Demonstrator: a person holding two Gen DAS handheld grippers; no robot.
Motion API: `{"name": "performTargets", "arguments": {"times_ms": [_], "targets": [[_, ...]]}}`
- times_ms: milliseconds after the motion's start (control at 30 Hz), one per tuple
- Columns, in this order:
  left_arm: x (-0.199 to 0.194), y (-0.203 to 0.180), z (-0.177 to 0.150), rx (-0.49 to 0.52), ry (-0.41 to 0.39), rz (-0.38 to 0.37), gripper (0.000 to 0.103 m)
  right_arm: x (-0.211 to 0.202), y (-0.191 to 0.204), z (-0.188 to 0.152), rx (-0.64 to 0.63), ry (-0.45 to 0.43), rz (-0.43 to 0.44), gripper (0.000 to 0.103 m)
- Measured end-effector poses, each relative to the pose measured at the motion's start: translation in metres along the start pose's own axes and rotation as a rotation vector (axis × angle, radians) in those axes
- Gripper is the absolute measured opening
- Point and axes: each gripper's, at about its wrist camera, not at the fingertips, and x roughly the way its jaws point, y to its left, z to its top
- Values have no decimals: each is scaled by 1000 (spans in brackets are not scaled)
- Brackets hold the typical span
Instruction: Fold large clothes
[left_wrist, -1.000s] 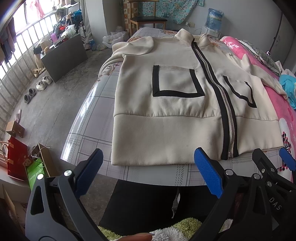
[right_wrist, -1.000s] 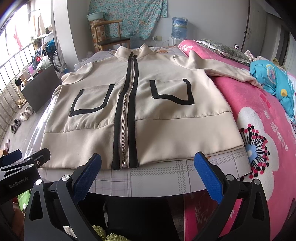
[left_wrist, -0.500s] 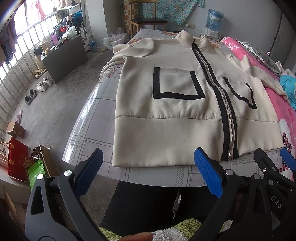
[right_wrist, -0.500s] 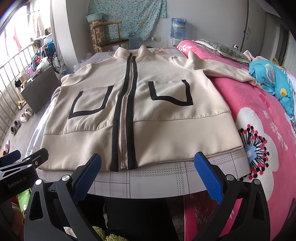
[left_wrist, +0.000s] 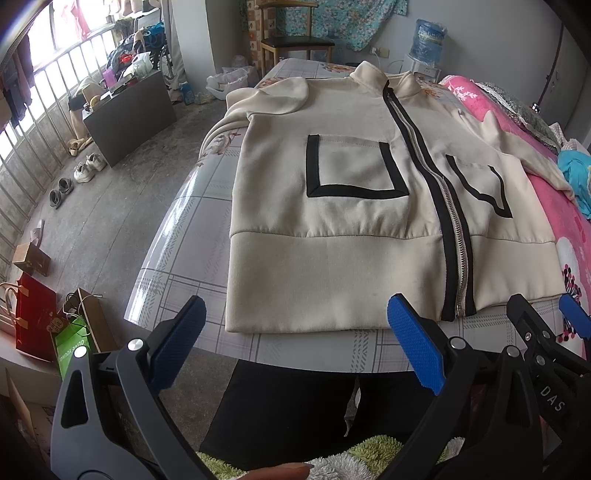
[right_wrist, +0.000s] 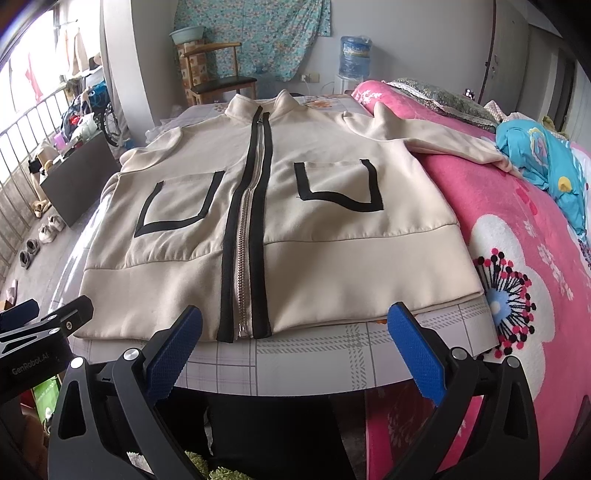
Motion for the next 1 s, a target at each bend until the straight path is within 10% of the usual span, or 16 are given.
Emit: {"name": "performTargets", "arguments": {"times_ms": [1000], "targets": [[-3,2,0,-2,-19,-7,95,-3,3,3,-9,-9,-4,98]]}}
